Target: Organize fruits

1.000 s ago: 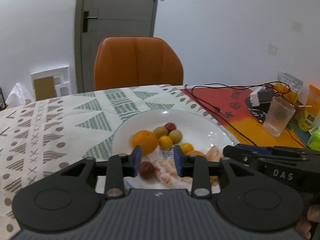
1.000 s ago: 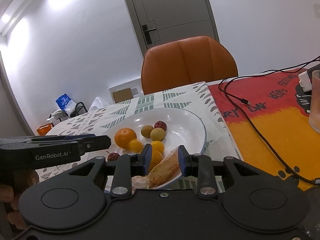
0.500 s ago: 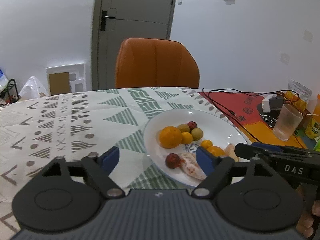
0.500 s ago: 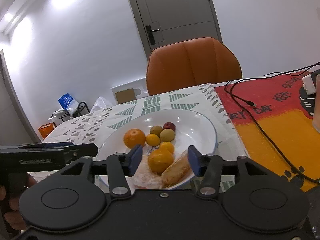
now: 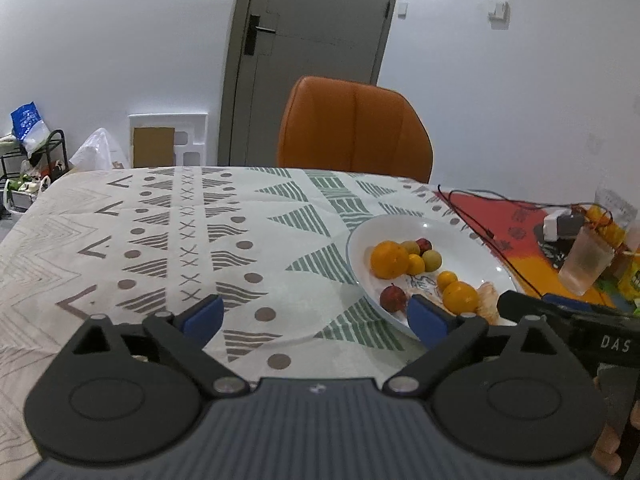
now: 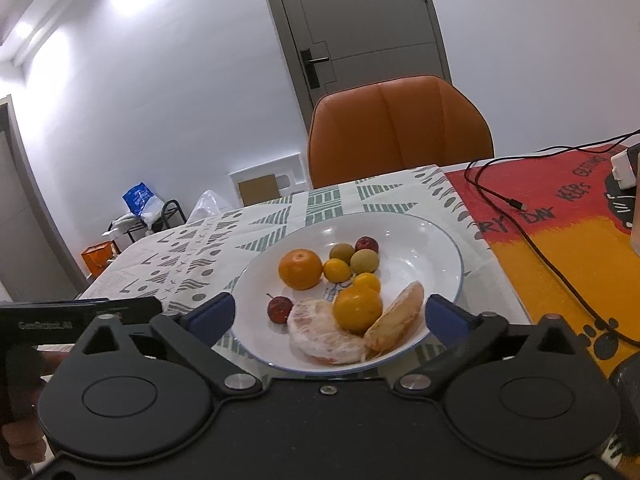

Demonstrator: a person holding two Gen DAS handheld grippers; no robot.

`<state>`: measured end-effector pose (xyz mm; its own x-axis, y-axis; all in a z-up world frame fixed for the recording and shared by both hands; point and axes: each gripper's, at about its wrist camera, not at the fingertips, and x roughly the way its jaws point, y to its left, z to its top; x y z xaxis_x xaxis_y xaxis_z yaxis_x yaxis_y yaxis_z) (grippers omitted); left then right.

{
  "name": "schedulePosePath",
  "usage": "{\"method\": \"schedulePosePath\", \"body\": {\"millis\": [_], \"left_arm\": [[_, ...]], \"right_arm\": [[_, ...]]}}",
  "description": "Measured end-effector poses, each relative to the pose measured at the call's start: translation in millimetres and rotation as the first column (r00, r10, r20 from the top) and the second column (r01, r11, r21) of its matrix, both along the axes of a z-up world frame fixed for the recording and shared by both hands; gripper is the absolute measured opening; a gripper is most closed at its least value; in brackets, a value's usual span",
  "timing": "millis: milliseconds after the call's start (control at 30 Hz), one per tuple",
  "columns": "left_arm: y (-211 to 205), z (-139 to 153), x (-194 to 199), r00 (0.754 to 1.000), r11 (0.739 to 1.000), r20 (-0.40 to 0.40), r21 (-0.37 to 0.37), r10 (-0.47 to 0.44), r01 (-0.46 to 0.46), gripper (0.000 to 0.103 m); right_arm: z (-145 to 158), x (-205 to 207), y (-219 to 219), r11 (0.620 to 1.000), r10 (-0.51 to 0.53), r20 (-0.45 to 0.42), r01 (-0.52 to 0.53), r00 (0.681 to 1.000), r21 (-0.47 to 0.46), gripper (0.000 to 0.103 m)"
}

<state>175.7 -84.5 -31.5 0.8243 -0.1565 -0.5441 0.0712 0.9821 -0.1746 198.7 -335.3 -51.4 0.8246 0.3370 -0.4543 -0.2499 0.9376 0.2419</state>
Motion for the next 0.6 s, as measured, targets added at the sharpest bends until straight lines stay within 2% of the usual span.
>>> {"method": "schedulePosePath", "body": {"millis": [333, 600], "left_arm": [[22.8, 9.7, -29.7, 0.998, 0.998, 0.014, -0.008, 0.063, -0.063, 0.103], [42.3, 14.7, -54.5, 0.994, 0.994, 0.026, 0.006, 0.106, -0.107, 0.103]], "right_arm": [[9.3, -20.2, 12.1, 1.0, 0.016, -0.003, -0.016, 1.0, 0.015, 0.103], [15.2, -39.6, 27.6, 0.999, 0.034, 0.01, -0.034, 0.999, -0.016, 0.103]]}}
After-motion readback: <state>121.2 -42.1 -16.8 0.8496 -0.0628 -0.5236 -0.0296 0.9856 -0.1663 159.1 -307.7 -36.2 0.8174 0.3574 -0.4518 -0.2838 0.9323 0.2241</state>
